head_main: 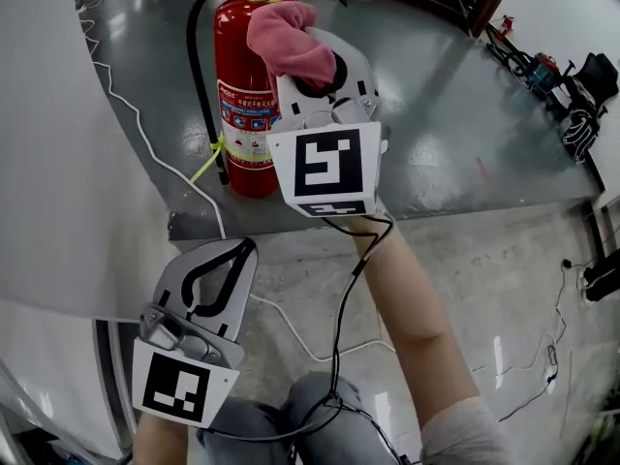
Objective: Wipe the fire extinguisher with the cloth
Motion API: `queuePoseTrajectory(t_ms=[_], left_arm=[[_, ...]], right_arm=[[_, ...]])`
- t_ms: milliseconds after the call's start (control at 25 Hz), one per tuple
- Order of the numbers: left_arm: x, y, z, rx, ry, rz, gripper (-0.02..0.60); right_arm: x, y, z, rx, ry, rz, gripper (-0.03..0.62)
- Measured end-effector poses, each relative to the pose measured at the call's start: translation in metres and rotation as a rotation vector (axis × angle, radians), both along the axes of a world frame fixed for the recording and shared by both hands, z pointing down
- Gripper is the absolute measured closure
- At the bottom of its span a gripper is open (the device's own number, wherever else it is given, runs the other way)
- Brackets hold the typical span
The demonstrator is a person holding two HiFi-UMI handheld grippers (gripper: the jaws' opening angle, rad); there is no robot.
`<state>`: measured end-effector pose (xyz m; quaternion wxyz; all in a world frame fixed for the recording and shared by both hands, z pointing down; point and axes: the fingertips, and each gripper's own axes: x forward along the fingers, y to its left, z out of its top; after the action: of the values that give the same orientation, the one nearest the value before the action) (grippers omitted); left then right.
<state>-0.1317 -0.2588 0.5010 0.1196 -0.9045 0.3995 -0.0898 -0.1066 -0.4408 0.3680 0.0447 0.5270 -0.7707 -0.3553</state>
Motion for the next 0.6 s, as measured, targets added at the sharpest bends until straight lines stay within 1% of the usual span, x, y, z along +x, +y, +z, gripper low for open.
queuePoseTrajectory(t_ms=[120, 200, 320, 440, 600], left_arm=[[-0.002, -0.007, -0.03, -0.026, 0.013, 0.011, 0.574], [-0.004, -0.012, -0.05, -0.035, 0.019, 0.009, 0.574], [-0.004, -0.018, -0.076, -0.042, 0.004, -0.003, 0.574], [-0.003, -0.015, -0.102, -0.062, 0.006, -0.02, 0.574], [-0.001, -0.004, -0.15, -0.098, 0.02, -0.032, 0.574]], right_arm=[[-0.008, -0.001, -0.008, -0.009, 0.046, 0.001, 0.537], [-0.006, -0.001, -0.007, -0.039, 0.041, -0.015, 0.536], [-0.007, 0.002, 0.0, -0.129, 0.046, -0.039, 0.536], [-0.011, 0.018, 0.0, -0.221, 0.027, -0.09, 0.537], [-0.008, 0.056, -0.032, -0.306, -0.003, -0.152, 0.536]])
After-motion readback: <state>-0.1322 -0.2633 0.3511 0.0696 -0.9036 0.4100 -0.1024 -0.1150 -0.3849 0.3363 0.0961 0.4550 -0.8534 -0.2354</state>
